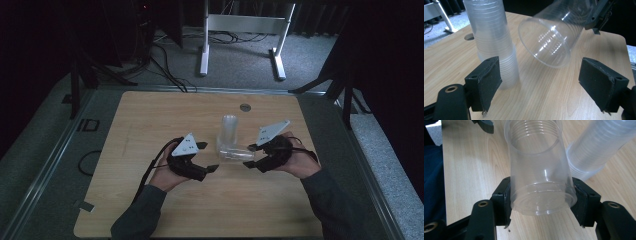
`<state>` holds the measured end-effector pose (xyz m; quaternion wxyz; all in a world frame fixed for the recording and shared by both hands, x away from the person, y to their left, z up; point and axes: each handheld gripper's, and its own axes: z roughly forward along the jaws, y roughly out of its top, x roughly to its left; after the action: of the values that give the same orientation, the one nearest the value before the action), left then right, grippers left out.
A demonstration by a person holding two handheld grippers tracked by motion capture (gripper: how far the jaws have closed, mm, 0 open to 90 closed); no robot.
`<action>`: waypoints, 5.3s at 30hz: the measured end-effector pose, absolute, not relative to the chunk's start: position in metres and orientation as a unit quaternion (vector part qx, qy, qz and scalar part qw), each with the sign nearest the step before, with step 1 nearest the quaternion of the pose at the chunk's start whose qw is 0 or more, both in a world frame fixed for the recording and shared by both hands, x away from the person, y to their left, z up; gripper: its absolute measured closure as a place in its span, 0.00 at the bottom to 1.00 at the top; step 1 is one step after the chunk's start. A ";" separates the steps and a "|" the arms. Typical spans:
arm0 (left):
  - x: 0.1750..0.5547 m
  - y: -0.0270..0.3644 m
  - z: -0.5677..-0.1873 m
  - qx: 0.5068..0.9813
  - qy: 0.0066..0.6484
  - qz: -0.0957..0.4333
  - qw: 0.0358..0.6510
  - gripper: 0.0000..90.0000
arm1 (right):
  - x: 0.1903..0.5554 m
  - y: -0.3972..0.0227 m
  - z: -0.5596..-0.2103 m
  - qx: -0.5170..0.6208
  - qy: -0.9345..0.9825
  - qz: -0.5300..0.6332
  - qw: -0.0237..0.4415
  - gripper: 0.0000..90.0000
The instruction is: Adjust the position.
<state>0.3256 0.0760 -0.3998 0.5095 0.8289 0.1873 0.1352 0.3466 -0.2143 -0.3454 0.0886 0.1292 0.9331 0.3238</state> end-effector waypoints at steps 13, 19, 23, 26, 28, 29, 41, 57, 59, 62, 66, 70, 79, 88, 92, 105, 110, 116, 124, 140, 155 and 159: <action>0.329 0.080 -0.400 0.820 0.193 0.114 0.527 0.21 | 0.346 -0.218 -0.344 0.134 0.916 0.365 0.094 0.46; 0.331 0.085 -0.398 0.811 0.195 0.105 0.541 0.22 | 0.345 -0.219 -0.342 0.136 0.909 0.381 0.099 0.46; 0.332 0.087 -0.397 0.808 0.196 0.101 0.546 0.22 | 0.345 -0.219 -0.341 0.136 0.904 0.392 0.100 0.46; 0.333 0.088 -0.397 0.805 0.196 0.095 0.552 0.23 | 0.345 -0.219 -0.341 0.135 0.899 0.404 0.101 0.46; 0.333 0.088 -0.397 0.804 0.195 0.094 0.553 0.23 | 0.344 -0.219 -0.341 0.135 0.897 0.408 0.102 0.46; 0.333 0.089 -0.397 0.803 0.194 0.091 0.556 0.23 | 0.344 -0.219 -0.341 0.136 0.895 0.413 0.102 0.46; 0.334 0.089 -0.396 0.795 0.191 0.078 0.570 0.25 | 0.344 -0.221 -0.340 0.137 0.878 0.447 0.099 0.46; 0.334 0.091 -0.395 0.783 0.184 0.057 0.592 0.25 | 0.346 -0.222 -0.346 0.139 0.848 0.507 0.073 0.46; 0.334 0.091 -0.395 0.783 0.182 0.057 0.592 0.25 | 0.346 -0.222 -0.346 0.140 0.844 0.513 0.070 0.46; 0.334 0.091 -0.393 0.782 0.182 0.059 0.594 0.25 | 0.346 -0.221 -0.347 0.138 0.842 0.517 0.068 0.46; 0.333 0.091 -0.392 0.781 0.179 0.058 0.595 0.26 | 0.346 -0.220 -0.347 0.137 0.838 0.524 0.063 0.46; 0.333 0.091 -0.391 0.780 0.176 0.056 0.598 0.27 | 0.346 -0.219 -0.348 0.134 0.836 0.529 0.059 0.46; 0.332 0.088 -0.389 0.775 0.168 0.043 0.607 0.27 | 0.347 -0.215 -0.350 0.130 0.820 0.557 0.037 0.46; 0.333 0.085 -0.389 0.765 0.166 0.033 0.621 0.27 | 0.348 -0.214 -0.351 0.129 0.814 0.565 0.030 0.46; 0.333 0.083 -0.389 0.762 0.164 0.026 0.625 0.27 | 0.349 -0.212 -0.352 0.127 0.812 0.568 0.031 0.46; 0.334 0.082 -0.387 0.747 0.163 0.010 0.644 0.23 | 0.348 -0.208 -0.356 0.121 0.806 0.579 0.024 0.46; 0.335 0.083 -0.387 0.743 0.163 0.004 0.650 0.22 | 0.348 -0.207 -0.357 0.118 0.805 0.582 0.022 0.46; 0.336 0.083 -0.386 0.733 0.164 -0.007 0.660 0.21 | 0.347 -0.206 -0.357 0.115 0.802 0.585 0.019 0.46; 0.336 0.081 -0.386 0.727 0.169 -0.004 0.666 0.21 | 0.346 -0.205 -0.358 0.109 0.802 0.587 0.019 0.46; 0.337 0.078 -0.385 0.714 0.170 -0.015 0.679 0.20 | 0.346 -0.204 -0.359 0.101 0.804 0.586 0.019 0.46; 0.338 0.078 -0.386 0.702 0.176 -0.013 0.690 0.27 | 0.346 -0.203 -0.360 0.093 0.812 0.576 0.023 0.46; 0.338 0.078 -0.388 0.704 0.177 -0.016 0.688 0.28 | 0.345 -0.202 -0.361 0.092 0.817 0.569 0.025 0.46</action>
<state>0.3378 0.0784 -0.3877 0.6879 0.7038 0.1768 -0.0157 0.3451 -0.2023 -0.3612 0.0253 0.0920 0.8167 0.5691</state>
